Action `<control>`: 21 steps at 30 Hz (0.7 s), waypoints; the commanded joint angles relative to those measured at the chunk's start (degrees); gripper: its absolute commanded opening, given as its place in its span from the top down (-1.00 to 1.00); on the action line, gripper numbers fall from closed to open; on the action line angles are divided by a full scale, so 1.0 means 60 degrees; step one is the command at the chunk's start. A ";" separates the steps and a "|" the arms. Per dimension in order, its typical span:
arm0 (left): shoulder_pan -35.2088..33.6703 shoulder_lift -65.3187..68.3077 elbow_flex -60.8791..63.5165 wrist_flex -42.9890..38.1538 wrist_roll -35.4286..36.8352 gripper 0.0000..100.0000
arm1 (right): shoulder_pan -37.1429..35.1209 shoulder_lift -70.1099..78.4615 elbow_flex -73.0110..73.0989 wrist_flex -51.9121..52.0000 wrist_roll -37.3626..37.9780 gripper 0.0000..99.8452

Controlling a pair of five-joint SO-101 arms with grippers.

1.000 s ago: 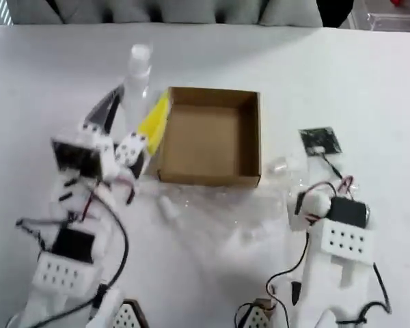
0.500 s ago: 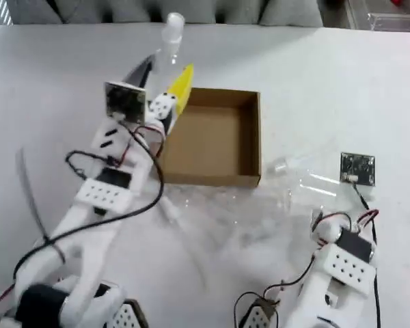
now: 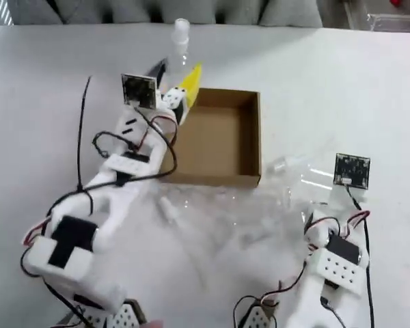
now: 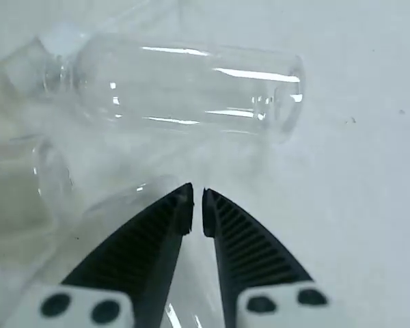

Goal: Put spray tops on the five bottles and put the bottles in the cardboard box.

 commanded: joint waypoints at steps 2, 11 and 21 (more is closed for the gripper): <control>-0.0154 0.0711 -0.1143 -0.0337 0.0147 0.96 | -0.0271 0.0139 0.0103 -0.0051 -0.0088 0.96; -0.0242 0.2996 -0.2447 -0.1905 0.0147 0.96 | -0.0535 0.0081 0.0234 -0.0066 -0.0073 0.96; -0.0344 0.4183 -0.3106 -0.2095 0.0161 0.96 | -0.0535 0.0139 0.0440 -0.0652 -0.0073 0.96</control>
